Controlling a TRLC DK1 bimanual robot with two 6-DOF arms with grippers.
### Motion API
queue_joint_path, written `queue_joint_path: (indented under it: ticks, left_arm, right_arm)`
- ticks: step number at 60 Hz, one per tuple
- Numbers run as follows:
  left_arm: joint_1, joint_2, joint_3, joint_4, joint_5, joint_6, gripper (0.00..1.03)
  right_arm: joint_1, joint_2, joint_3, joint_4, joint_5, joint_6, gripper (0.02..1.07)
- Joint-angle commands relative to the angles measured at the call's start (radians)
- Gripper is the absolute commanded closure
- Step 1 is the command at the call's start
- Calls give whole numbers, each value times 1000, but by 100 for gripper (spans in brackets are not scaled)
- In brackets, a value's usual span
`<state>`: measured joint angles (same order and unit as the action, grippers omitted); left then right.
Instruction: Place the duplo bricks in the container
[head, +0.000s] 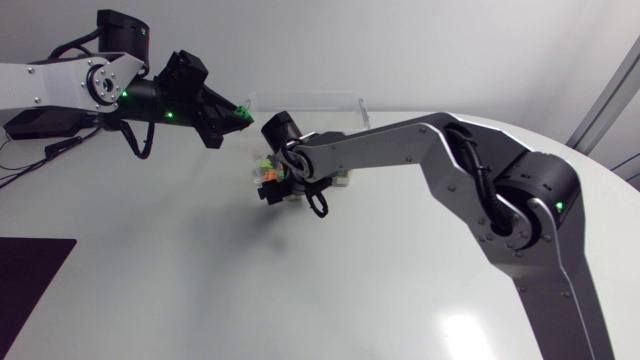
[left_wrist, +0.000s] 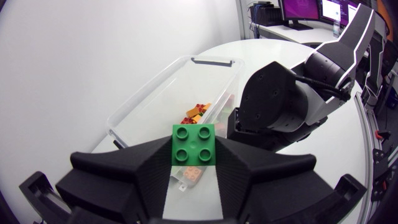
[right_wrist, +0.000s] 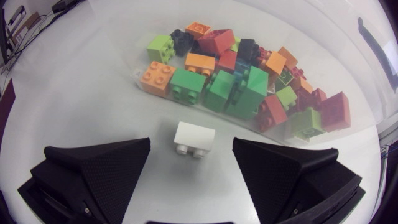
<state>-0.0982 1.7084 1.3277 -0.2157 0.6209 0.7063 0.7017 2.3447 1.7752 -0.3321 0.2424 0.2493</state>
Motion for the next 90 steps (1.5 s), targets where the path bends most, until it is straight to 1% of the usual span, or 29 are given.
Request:
queue_joint_path:
  ticks: [1, 3, 9, 12, 15, 22, 25, 32, 39, 51, 59, 71, 77, 83, 84, 85, 88, 90]
  left_arm:
    - [18, 28, 38, 16, 19, -16, 82]
    - [23, 30, 38, 22, 23, -19, 82]
    - [34, 45, 54, 32, 45, -27, 82]
    - [38, 53, 62, 49, 53, -42, 82]
    - [41, 57, 68, 67, 60, -57, 82]
    - [46, 83, 102, 85, 63, -84, 82]
    - [46, 92, 116, 91, 63, -96, 82]
    - [46, 108, 139, 96, 65, -103, 82]
    - [45, 125, 151, 122, 69, -122, 82]
    - [34, 186, 197, 182, 68, -186, 82]
    - [15, 221, 232, 210, 68, -217, 82]
    - [-12, 292, 318, 216, 65, -254, 80]
    - [-37, 332, 352, 216, 42, -266, 70]
    - [-61, 364, 378, 219, 3, -266, 55]
    - [-63, 366, 380, 219, 3, -268, 54]
    - [-67, 373, 387, 219, -9, -268, 50]
    - [-77, 384, 398, 222, -27, -269, 42]
    - [-84, 390, 403, 230, -49, -269, 34]
  right_arm:
    - [18, 53, 52, -30, 20, 59, 14]
    - [18, 54, 56, -30, 21, 67, 16]
    - [19, 71, 81, -33, 26, 82, 17]
    - [18, 82, 90, -41, 26, 94, 22]
    - [16, 93, 99, -42, 26, 96, 25]
    - [13, 120, 128, -67, 24, 105, 26]
    - [10, 125, 130, -67, 24, 110, 35]
    - [4, 131, 135, -68, 23, 113, 50]
    - [1, 122, 128, -68, 23, 113, 70]
    - [-2, 73, 72, -48, 24, 97, 71]
    - [-1, -33, -53, 25, 26, 56, 71]
    - [-10, -216, -229, 110, 26, 16, 71]
    - [-11, -312, -316, 154, 28, -7, 71]
    - [-11, -389, -378, 176, 28, -13, 71]
    - [-11, -398, -385, 179, 29, -15, 71]
    - [-11, -412, -395, 183, 32, -18, 71]
    - [-11, -449, -416, 192, 38, -27, 71]
    - [-11, -478, -431, 196, 38, -28, 71]
